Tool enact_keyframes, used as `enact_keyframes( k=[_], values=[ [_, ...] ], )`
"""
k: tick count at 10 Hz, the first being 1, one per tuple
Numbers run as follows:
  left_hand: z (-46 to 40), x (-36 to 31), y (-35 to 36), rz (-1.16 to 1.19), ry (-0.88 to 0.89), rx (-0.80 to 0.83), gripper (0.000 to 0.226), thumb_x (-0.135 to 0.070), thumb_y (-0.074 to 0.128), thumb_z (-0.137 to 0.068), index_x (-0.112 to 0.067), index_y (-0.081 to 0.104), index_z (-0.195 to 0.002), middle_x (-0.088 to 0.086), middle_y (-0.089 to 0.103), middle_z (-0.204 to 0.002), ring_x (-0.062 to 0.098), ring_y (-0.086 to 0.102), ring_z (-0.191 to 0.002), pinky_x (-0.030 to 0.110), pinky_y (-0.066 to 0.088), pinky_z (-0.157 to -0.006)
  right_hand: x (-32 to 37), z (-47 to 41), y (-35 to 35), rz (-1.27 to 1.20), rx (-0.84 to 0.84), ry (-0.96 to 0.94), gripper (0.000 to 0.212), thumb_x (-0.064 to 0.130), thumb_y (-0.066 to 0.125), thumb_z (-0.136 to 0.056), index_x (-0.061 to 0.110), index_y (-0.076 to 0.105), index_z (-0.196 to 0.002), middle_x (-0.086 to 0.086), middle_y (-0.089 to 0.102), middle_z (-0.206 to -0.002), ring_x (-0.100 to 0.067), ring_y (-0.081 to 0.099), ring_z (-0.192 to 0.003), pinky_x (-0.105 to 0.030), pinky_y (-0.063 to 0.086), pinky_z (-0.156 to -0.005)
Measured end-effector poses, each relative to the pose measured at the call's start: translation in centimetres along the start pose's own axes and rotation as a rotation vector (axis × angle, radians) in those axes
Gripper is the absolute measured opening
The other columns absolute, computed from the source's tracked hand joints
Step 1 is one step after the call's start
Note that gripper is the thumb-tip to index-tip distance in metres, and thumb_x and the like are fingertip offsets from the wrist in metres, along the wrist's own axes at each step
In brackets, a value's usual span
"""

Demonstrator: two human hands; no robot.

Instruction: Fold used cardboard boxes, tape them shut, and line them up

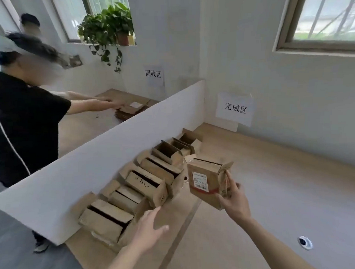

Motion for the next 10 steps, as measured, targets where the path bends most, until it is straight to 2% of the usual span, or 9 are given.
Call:
enact_keyframes(
  k=[3,4,5,6,7,8,9,10],
  values=[
    [-13.6,3.0,4.9,-0.198,-0.003,0.232,0.072,-0.061,0.059,-0.089,-0.051,0.024,-0.151,-0.019,0.027,-0.159,0.005,0.031,-0.143,0.038,0.037,-0.113,-4.8,-14.2,7.7,-0.019,0.012,0.032,0.093,0.044,0.075,-0.086,0.052,0.014,-0.155,-0.002,0.044,-0.134,-0.022,0.053,-0.117,-0.040,0.057,-0.089],
    [-16.3,2.9,6.5,-0.232,0.004,0.291,0.071,-0.057,0.060,-0.091,-0.048,0.025,-0.153,-0.015,0.024,-0.162,0.008,0.027,-0.147,0.039,0.031,-0.117,-6.2,-15.5,10.0,-0.016,0.040,0.027,0.094,0.035,0.076,-0.088,0.050,0.013,-0.157,0.000,0.046,-0.137,-0.020,0.054,-0.118,-0.035,0.054,-0.088],
    [-18.3,2.6,7.5,-0.238,0.017,0.322,0.071,-0.055,0.060,-0.092,-0.047,0.025,-0.153,-0.014,0.021,-0.162,0.009,0.026,-0.148,0.039,0.030,-0.117,-7.4,-16.4,11.5,-0.065,0.014,0.056,0.095,0.024,0.076,-0.089,0.041,0.014,-0.160,0.001,0.046,-0.147,-0.016,0.049,-0.128,-0.031,0.047,-0.097],
    [-19.5,2.4,8.3,-0.248,0.035,0.331,0.071,-0.059,0.059,-0.091,-0.050,0.024,-0.152,-0.017,0.022,-0.162,0.009,0.030,-0.146,0.040,0.036,-0.115,-8.4,-16.7,12.7,-0.112,-0.014,0.109,0.093,0.020,0.076,-0.088,0.037,0.018,-0.159,0.004,0.047,-0.152,-0.017,0.047,-0.137,-0.037,0.047,-0.105],
    [-20.4,2.0,8.6,-0.255,0.052,0.319,0.071,-0.059,0.059,-0.091,-0.049,0.024,-0.152,-0.019,0.024,-0.161,0.007,0.031,-0.145,0.042,0.037,-0.114,-9.5,-16.7,13.9,-0.124,0.011,0.163,0.086,0.023,0.075,-0.090,0.033,0.021,-0.157,0.005,0.044,-0.156,-0.019,0.045,-0.140,-0.040,0.047,-0.108],
    [-20.8,1.0,8.7,-0.255,0.082,0.281,0.071,-0.057,0.058,-0.092,-0.045,0.026,-0.153,-0.019,0.023,-0.161,0.007,0.032,-0.144,0.041,0.037,-0.115,-9.8,-16.2,14.6,-0.121,0.054,0.199,0.082,0.028,0.073,-0.091,0.028,0.023,-0.157,0.004,0.046,-0.155,-0.019,0.044,-0.141,-0.042,0.045,-0.110],
    [-20.8,-0.1,8.3,-0.281,0.098,0.229,0.070,-0.054,0.057,-0.094,-0.040,0.025,-0.155,-0.016,0.023,-0.161,0.008,0.033,-0.144,0.035,0.036,-0.112,-9.8,-15.7,14.5,-0.129,0.090,0.201,0.085,0.027,0.074,-0.090,0.029,0.023,-0.158,0.006,0.044,-0.156,-0.017,0.042,-0.143,-0.043,0.043,-0.113],
    [-20.3,-1.2,7.8,-0.322,0.119,0.175,0.072,-0.058,0.055,-0.094,-0.040,0.023,-0.156,-0.013,0.021,-0.163,0.010,0.029,-0.146,0.035,0.033,-0.113,-9.3,-15.1,13.5,-0.109,0.101,0.177,0.086,0.032,0.074,-0.090,0.030,0.022,-0.158,0.007,0.039,-0.159,-0.018,0.039,-0.144,-0.042,0.041,-0.114]
  ],
)
Point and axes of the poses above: each hand's wrist, its own z-axis away from the middle knuckle, its own y-axis out of the palm, x = y × z, the point moved 4 cm from there along -z, towards the middle knuckle
